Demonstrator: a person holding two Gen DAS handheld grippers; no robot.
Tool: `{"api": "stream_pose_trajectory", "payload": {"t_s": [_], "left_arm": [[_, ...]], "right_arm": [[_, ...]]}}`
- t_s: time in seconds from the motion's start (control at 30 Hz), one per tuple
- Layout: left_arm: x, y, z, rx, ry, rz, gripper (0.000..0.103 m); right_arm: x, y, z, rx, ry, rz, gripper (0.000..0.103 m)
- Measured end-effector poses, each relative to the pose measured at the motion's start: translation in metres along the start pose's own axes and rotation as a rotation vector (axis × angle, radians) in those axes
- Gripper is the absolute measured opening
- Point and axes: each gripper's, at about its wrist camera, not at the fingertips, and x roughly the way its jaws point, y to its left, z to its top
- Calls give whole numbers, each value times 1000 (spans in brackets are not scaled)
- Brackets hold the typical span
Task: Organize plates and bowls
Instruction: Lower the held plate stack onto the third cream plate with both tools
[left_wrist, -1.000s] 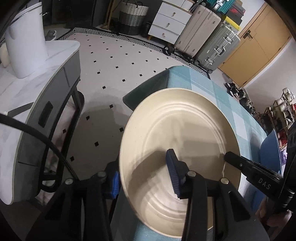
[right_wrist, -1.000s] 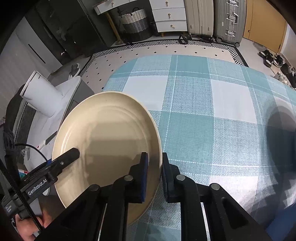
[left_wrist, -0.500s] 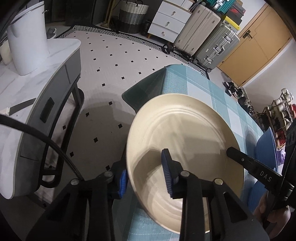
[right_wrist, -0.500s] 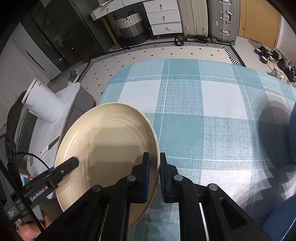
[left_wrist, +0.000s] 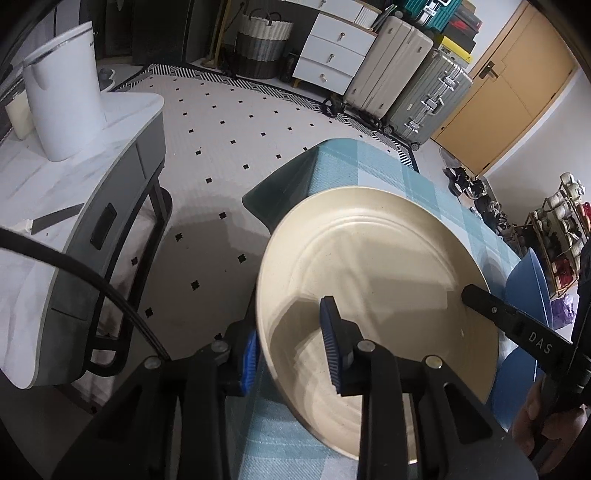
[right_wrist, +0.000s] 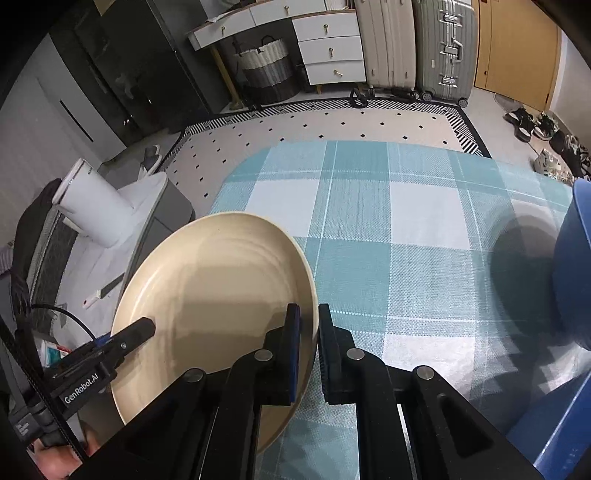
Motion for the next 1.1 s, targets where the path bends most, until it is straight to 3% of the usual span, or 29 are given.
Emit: {"api": "stream_pose_trajectory", "payload": {"t_s": [0.77,1.1], "left_arm": [[-68,-28,-35,19,-87,0,28],[-106,-37,-68,45,-131,10,28]], "right_arm": [[-76,-13,-29,27,-65,72,8],[-123,-9,-64,-4,-110,98,7]]}}
